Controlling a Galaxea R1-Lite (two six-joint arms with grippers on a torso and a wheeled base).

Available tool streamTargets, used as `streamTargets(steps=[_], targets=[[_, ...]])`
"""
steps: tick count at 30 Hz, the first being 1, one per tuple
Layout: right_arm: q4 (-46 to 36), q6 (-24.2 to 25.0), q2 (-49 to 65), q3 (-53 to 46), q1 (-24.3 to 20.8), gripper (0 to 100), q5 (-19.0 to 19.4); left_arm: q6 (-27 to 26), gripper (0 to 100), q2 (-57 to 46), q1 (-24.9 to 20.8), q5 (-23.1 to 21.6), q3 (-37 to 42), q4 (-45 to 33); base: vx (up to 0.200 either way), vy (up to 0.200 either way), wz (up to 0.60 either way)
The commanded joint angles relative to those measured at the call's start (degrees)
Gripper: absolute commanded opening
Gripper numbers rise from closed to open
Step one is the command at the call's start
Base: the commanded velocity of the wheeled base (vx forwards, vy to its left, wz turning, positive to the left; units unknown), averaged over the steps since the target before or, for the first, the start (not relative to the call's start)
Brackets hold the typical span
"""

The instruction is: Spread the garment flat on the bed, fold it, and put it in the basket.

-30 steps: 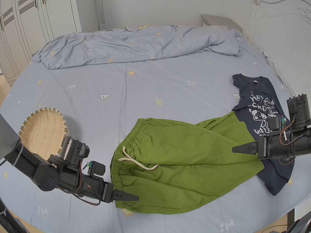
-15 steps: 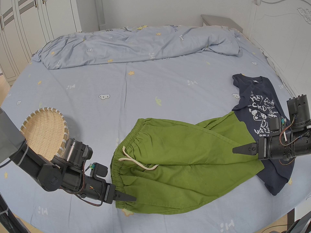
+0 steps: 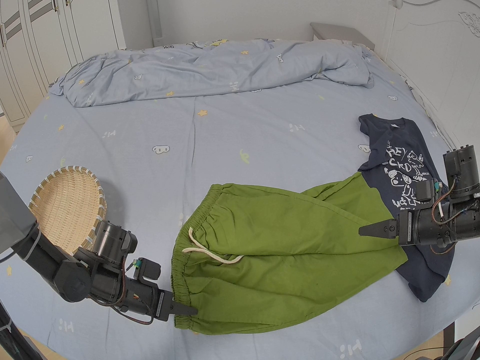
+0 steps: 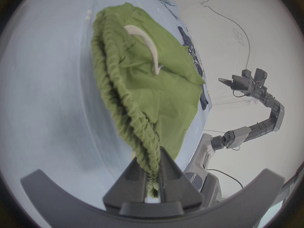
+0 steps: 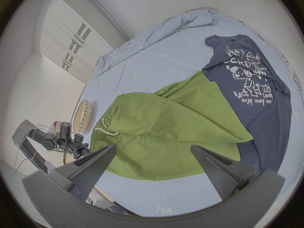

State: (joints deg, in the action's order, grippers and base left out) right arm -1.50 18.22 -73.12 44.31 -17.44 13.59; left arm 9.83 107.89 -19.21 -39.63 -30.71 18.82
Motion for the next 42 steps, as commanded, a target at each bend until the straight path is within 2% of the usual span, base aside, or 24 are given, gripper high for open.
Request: streamTargets(steps=[1, 5, 8, 12, 13, 14, 18, 20, 21, 26, 27, 28, 32, 34, 36, 37, 42], targets=[[-0.35, 0.76, -0.36, 0.34, -0.13, 100, 0.29, 0.46, 0, -2.59, 2.07, 0.34, 2.93, -0.10, 0.000, 0.000, 0.00], [-0.87, 2.34, -0.80, 0.34, -0.31, 100, 0.21, 3.71, 0, -5.23, 4.53, 0.43, 3.02, -1.95, 0.000, 0.000, 0.00], [-3.95, 2.69, -0.88, 0.51, -0.22, 100, 0.56, 4.50, 0, -9.36, 9.72, 0.34, 2.93, -6.96, 0.000, 0.000, 0.00], [-5.09, 2.78, -2.47, 1.57, 1.98, 100, 4.60, 4.50, 0, -12.35, 13.32, 0.17, 2.93, -10.74, 0.000, 0.000, 0.00], [-5.09, 2.78, -2.47, 1.57, 1.98, 100, 4.60, 4.50, 0, -12.35, 13.32, 0.17, 2.93, -10.74, 0.000, 0.000, 0.00], [-6.50, 2.69, -3.43, 2.97, 4.70, 100, 6.62, 4.41, 0, -13.14, 14.73, 0.17, 2.85, -12.14, 0.000, 0.000, 0.00], [-10.98, 1.99, -3.79, 4.47, 8.30, 100, 10.67, 3.89, 0, -13.14, 19.48, 0.26, 2.85, -12.49, 0.000, 0.000, 0.00], [-11.51, 1.81, -3.70, 4.47, 8.39, 100, 10.93, 3.62, 0, -12.96, 19.83, 0.26, 2.76, -12.49, 0.000, 0.000, 0.00], [-14.15, 0.32, -3.70, 3.68, 8.57, 100, 11.28, 1.86, 0, -12.26, 21.06, 0.26, 2.58, -12.49, 0.000, 0.000, 0.00], [-15.90, -2.58, -4.05, -0.02, 10.15, 100, 14.09, 0.72, 0, -12.17, 21.23, 0.08, 2.50, -12.49, 0.000, 0.000, 0.00], [-15.73, -3.81, -4.14, -1.77, 11.47, 100, 16.99, 0.72, 0, -12.17, 21.32, -0.01, 2.50, -12.49, 0.000, 0.000, 0.00], [-15.64, -4.43, -4.31, -2.21, 12.00, 100, 17.87, 0.72, 0, -12.17, 21.41, -0.09, 2.41, -12.49, 0.000, 0.000, 0.00], [-15.11, -14.09, -8.53, -5.64, 14.54, 100, 19.37, 0.72, 0, -12.09, 21.32, -0.09, 2.23, -12.41, 0.000, 0.000, 0.00], [-14.94, -16.99, -10.73, -6.96, 14.72, 100, 20.77, 0.72, 0, -12.09, 21.32, -0.09, 2.23, -12.41, 0.000, 0.000, 0.00], [-14.94, -16.99, -10.73, -6.96, 14.72, 100, 20.77, 0.72, 0, -12.09, 21.32, -0.09, 2.23, -12.41, 0.000, 0.000, 0.00], [-12.83, -17.08, -12.13, -7.49, 14.81, 100, 22.35, 0.72, 0, -12.09, 21.23, -0.09, 2.23, -12.41, 0.000, 0.000, 0.00], [-7.99, -16.99, -15.39, -8.10, 14.90, 100, 22.09, 0.72, 0, -12.09, 20.97, -0.09, 2.23, -12.41, 0.000, 0.000, 0.00]])
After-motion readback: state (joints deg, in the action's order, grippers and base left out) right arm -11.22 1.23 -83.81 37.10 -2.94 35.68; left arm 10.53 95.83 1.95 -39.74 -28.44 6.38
